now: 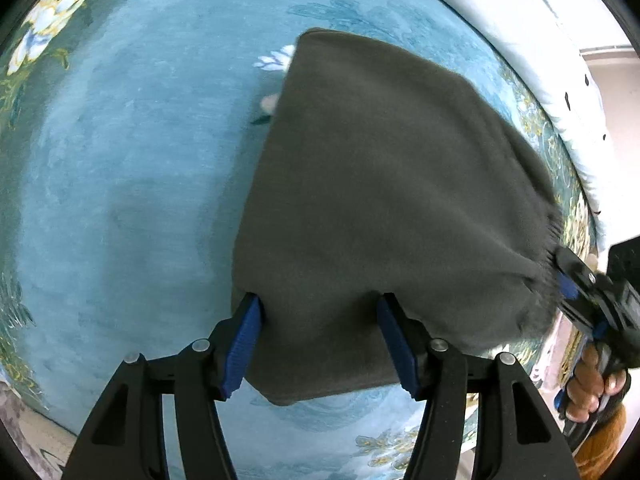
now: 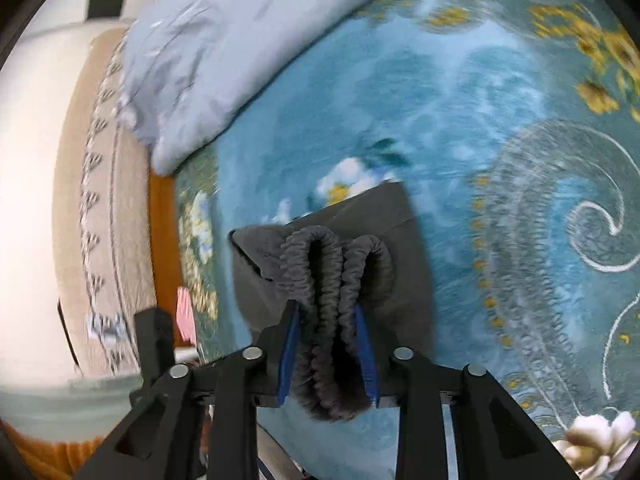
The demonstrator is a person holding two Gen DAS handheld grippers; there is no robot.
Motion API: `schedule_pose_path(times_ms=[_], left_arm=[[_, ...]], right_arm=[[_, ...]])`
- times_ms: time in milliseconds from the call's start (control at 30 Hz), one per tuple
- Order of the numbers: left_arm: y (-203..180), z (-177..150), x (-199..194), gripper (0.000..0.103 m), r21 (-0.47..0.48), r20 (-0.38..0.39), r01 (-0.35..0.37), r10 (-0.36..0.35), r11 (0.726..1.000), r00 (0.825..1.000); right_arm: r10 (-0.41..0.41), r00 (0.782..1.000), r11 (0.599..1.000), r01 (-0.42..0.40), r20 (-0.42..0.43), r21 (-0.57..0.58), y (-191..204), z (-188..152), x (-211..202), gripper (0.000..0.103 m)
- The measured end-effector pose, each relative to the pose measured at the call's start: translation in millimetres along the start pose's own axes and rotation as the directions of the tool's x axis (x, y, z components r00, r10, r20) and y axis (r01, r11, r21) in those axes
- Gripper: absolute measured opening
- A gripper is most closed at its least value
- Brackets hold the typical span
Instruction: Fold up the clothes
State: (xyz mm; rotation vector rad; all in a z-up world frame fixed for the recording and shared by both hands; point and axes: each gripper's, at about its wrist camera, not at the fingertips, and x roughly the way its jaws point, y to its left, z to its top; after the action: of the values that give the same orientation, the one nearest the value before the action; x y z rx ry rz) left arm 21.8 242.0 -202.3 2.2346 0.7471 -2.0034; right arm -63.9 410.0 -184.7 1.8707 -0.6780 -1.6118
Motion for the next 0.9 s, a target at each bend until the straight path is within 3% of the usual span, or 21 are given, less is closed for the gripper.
schedule_pose_path(times_ms=[67, 200, 300, 400, 467, 533, 633, 700, 900], left_arm=[[-6.3, 1.9, 2.6, 0.062, 0.013, -0.006, -0.005, 0.006, 1.000, 1.000], [-18.4, 4.7, 10.6, 0.063, 0.033, -0.011, -0.020, 0.020, 0.999, 1.000], [-25.1, 7.0, 14.8, 0.064, 0.030, -0.012, -0.021, 0.021, 0.999, 1.000], [-31.1, 9.2, 18.0, 0.064, 0.032, -0.014, -0.015, 0.016, 0.999, 1.000], [-35.1, 10.8, 20.7, 0.064, 0.039, -0.016, -0.015, 0.016, 0.999, 1.000], [-37.2, 12.6, 20.8, 0.064, 0.052, -0.027, -0.012, 0.013, 0.999, 1.000], [-34.4, 16.1, 13.7, 0.064, 0.058, -0.047, 0.014, -0.012, 0.998, 0.999], [-33.2, 18.8, 3.0, 0.064, 0.065, -0.019, 0.019, -0.018, 0.998, 1.000], [-55.6, 41.6, -14.6, 0.064, 0.155, 0.079, 0.020, -0.033, 0.988, 0.996]], right_arm=[[0.007, 1.000, 0.999, -0.008, 0.029, 0.037, -11.3, 2.1, -7.0, 0.021], [-0.064, 0.998, 0.995, 0.062, 0.029, 0.074, -23.2, 2.0, -12.8, 0.021], [-0.111, 0.990, 0.994, 0.110, 0.090, 0.014, 1.3, -1.8, -26.9, 0.021], [-0.101, 0.987, 0.990, 0.112, 0.124, -0.089, 44.2, -8.9, -25.7, 0.023], [-0.104, 0.991, 0.982, 0.117, 0.086, -0.151, 66.2, -14.5, -6.1, 0.024], [-0.171, 0.984, 0.960, 0.177, 0.047, -0.216, 80.6, -19.1, 16.5, 0.024], [-0.300, 0.953, 0.918, 0.298, 0.032, -0.260, 81.5, -24.0, 35.9, 0.021], [-0.332, 0.943, 0.911, 0.329, 0.030, -0.249, 72.7, -26.9, 34.9, 0.019], [-0.337, 0.941, 0.917, 0.336, 0.033, -0.214, 65.0, -29.2, 24.7, 0.018]])
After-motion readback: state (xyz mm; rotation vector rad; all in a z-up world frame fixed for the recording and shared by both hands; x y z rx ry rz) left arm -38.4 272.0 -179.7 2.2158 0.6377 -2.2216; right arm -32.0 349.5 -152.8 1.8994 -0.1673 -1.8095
